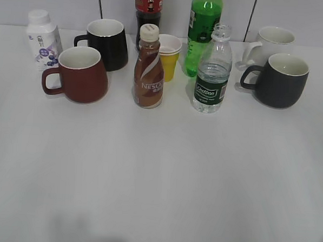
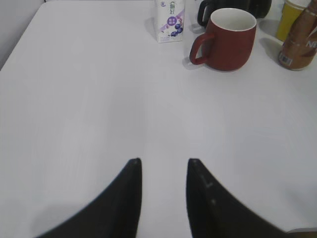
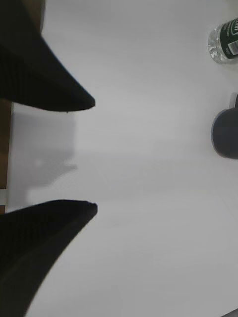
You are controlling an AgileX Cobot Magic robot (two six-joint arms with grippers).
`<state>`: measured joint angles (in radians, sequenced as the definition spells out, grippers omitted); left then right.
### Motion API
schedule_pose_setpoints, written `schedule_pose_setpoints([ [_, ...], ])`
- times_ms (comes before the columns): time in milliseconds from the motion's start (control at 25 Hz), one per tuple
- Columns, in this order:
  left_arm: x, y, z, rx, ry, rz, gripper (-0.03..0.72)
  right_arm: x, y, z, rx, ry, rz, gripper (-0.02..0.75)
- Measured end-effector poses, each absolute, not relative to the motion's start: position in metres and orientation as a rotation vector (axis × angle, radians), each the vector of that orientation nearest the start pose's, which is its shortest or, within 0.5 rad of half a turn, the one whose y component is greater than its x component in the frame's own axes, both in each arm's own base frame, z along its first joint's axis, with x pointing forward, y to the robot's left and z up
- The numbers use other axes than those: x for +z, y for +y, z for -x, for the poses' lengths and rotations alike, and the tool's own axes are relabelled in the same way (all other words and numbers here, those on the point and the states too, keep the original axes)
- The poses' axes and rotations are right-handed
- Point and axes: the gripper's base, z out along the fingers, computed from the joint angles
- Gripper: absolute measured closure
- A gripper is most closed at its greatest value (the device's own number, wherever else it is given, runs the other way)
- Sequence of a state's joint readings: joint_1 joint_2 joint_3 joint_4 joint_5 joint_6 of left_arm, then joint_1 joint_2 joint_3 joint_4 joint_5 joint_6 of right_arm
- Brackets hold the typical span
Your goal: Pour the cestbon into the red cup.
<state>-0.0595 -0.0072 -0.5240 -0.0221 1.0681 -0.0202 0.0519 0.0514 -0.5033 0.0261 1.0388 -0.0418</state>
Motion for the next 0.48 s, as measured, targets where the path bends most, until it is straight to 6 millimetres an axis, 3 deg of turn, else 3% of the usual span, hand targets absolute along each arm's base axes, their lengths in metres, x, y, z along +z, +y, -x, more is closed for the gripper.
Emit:
schedule_pose_setpoints([
  [480, 0.2832, -0.0012, 0.0093, -0.077, 2.021, -0.041, 0.452, 0.28, 0.0022, -0.0036, 0.038, 2.068, 0.097, 0.309],
])
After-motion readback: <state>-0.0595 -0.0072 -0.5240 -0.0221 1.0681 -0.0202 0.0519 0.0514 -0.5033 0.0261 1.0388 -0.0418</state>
